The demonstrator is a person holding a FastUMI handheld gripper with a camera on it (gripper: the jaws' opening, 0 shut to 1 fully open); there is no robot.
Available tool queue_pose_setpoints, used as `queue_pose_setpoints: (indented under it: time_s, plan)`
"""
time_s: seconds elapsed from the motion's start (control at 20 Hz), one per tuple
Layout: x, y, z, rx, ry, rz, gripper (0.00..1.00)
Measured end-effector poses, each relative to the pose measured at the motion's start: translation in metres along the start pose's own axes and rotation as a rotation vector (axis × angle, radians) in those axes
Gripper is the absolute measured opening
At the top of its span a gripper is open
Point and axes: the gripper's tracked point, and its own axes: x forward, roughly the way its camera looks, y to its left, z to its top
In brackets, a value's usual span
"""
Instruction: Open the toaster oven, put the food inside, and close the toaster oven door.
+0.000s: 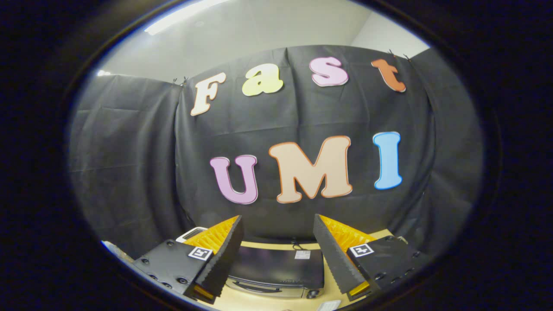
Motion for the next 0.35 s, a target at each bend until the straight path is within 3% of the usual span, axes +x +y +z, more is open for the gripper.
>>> queue_pose_setpoints:
  time_s: [0.35]
  plan:
    - [-0.007,0.011,0.037,-0.066,-0.086,0.0,0.99]
